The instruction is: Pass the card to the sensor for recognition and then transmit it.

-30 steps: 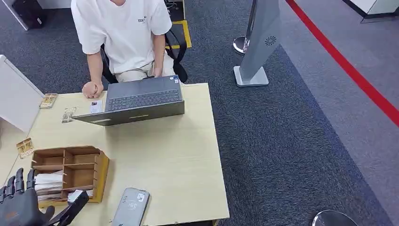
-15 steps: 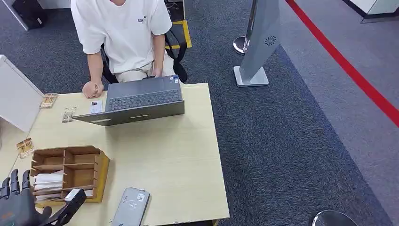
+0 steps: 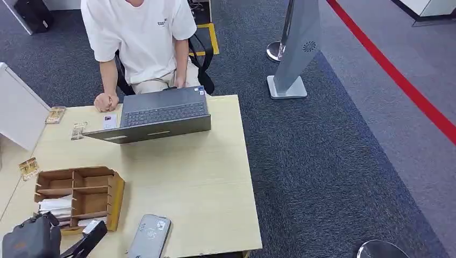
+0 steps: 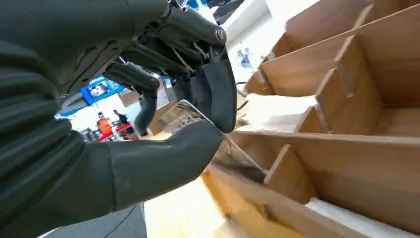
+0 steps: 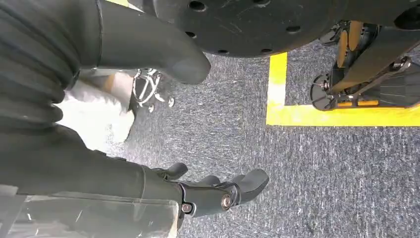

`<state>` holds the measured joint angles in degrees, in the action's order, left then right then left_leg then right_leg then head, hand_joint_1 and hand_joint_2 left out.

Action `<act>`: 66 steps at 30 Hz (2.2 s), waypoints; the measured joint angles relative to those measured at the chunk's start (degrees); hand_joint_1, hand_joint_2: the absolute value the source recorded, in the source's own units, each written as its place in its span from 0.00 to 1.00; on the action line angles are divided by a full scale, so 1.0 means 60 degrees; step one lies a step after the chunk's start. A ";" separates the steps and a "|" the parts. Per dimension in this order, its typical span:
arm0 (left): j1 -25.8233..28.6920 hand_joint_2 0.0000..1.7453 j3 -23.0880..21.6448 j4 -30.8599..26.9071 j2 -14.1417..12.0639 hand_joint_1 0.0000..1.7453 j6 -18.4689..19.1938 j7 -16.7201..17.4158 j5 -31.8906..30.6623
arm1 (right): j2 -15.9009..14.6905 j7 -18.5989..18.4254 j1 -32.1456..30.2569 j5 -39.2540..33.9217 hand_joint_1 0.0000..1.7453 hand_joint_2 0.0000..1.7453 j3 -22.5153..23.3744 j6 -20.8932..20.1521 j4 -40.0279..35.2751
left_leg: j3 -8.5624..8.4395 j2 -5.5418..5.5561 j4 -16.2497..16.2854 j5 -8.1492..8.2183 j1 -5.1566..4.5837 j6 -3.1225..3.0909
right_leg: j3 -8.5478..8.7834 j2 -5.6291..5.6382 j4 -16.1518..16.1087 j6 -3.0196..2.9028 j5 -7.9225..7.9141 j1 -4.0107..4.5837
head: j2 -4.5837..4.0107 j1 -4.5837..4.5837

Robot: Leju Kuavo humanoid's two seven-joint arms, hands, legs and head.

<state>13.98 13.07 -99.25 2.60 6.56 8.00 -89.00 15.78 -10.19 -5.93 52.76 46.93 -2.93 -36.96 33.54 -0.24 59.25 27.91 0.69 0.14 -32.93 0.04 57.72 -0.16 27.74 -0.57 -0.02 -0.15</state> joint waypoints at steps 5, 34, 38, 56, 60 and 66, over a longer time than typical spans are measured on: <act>-0.0004 1.00 0.0004 0.0000 0.0084 1.00 0.0072 -0.0138 0.0000 | 0.0000 0.0000 -0.0004 0.0000 0.00 1.00 0.0025 -0.0033 -0.0004 | 0.0000 0.0000 0.0000 0.0000 0.0000 0.0000 | 0.0001 0.0000 0.0000 0.0000 0.0000 0.0000 | 0.0000 0.0003; -0.0120 1.00 -0.1709 -0.2361 -0.0299 1.00 0.0302 -0.0149 0.0000 | 0.0004 -0.0102 -0.0012 -0.0481 0.00 1.00 0.0033 0.0146 -0.0004 | -0.0004 0.0010 0.0002 -0.0001 -0.0001 0.0000 | -0.0002 -0.0016 -0.0001 0.0001 0.0000 0.0000 | 0.0000 0.0004; -0.1123 1.00 -0.2420 -0.2590 -0.0580 1.00 0.0280 0.0060 0.0000 | 0.0004 -0.0098 -0.0010 -0.0284 0.00 1.00 0.0022 -0.0022 -0.0004 | -0.0008 0.0024 0.0003 -0.0009 -0.0001 -0.0001 | 0.0001 -0.0025 -0.0001 -0.0001 -0.0003 0.0000 | 0.0000 0.0000; -0.7371 1.00 -0.4150 0.0519 -0.1133 1.00 0.0087 0.1447 0.0000 | -0.0004 0.0980 0.0198 0.3090 0.00 1.00 0.0918 -0.0725 0.0623 | 0.0007 0.0042 0.0007 -0.0045 -0.0002 -0.0010 | 0.0001 -0.0056 0.0005 -0.0005 -0.0037 0.0001 | 0.0000 0.0000; -0.8487 1.00 -0.4583 0.1786 -0.1406 1.00 -0.0161 0.1949 0.0000 | -0.0040 0.0984 0.0281 0.3592 0.00 1.00 0.1221 -0.0714 0.0958 | 0.0005 0.0032 0.0006 -0.0050 -0.0001 -0.0002 | 0.0001 -0.0042 0.0008 -0.0007 -0.0042 0.0001 | 0.0000 -0.0004; -0.9421 1.00 -0.4976 0.3163 -0.1658 0.00 -0.0390 0.2219 0.0000 | -0.0058 0.1162 0.0443 0.3862 0.00 1.00 0.1537 -0.0699 0.1352 | 0.0006 0.0031 0.0007 -0.0051 0.0000 -0.0001 | 0.0000 -0.0038 0.0008 -0.0007 -0.0041 0.0001 | 0.0000 -0.0004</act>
<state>-42.55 -16.79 -80.28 -7.34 4.22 21.31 -89.00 15.43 -3.21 -3.27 75.93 56.15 -7.13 -28.85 33.58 -0.05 59.29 27.61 0.68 0.13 -32.93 -0.19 57.77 -0.20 27.50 -0.56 -0.02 -0.17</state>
